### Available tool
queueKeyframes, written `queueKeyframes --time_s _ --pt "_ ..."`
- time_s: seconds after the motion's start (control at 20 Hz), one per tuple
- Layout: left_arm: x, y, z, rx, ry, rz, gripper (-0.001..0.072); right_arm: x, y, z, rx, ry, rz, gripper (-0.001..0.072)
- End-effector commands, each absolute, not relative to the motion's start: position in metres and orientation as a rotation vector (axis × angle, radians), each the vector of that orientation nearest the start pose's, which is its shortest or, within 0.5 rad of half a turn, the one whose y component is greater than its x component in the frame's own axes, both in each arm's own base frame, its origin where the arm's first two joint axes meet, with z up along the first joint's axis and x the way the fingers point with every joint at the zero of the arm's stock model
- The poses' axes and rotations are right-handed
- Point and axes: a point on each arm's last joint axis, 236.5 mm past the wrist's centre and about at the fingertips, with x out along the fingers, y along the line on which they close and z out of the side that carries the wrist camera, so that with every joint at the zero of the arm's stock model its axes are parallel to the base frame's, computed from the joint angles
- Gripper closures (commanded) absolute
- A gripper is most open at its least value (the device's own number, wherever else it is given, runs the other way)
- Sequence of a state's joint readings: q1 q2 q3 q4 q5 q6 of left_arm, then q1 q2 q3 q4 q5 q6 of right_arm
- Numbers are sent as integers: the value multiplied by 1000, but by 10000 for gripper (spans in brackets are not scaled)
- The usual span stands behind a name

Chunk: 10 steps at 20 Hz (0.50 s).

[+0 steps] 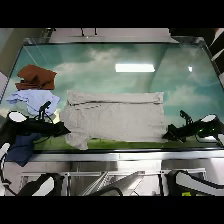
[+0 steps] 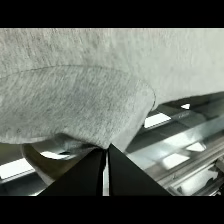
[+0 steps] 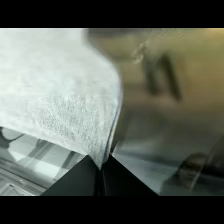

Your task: Fold the shirts.

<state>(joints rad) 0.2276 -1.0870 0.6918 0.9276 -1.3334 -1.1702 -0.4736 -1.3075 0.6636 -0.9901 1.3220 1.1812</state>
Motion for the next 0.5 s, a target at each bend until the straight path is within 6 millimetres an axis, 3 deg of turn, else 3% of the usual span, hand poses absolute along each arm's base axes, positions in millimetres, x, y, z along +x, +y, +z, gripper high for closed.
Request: queueKeyframes --time_s 0.0,0.2,0.35,0.45 --pt "222 -84 -11 -488 1499 -459 696 229 -5 -77 827 1610 136 697" --pt "226 -83 18 -436 1355 -441 696 244 11 -48 942 1510 216 696" --pt "246 -79 30 -420 1320 -438 696 289 37 -16 922 1334 380 695" --pt "274 -72 42 -408 1304 -442 696 325 35 3 867 1220 375 696"
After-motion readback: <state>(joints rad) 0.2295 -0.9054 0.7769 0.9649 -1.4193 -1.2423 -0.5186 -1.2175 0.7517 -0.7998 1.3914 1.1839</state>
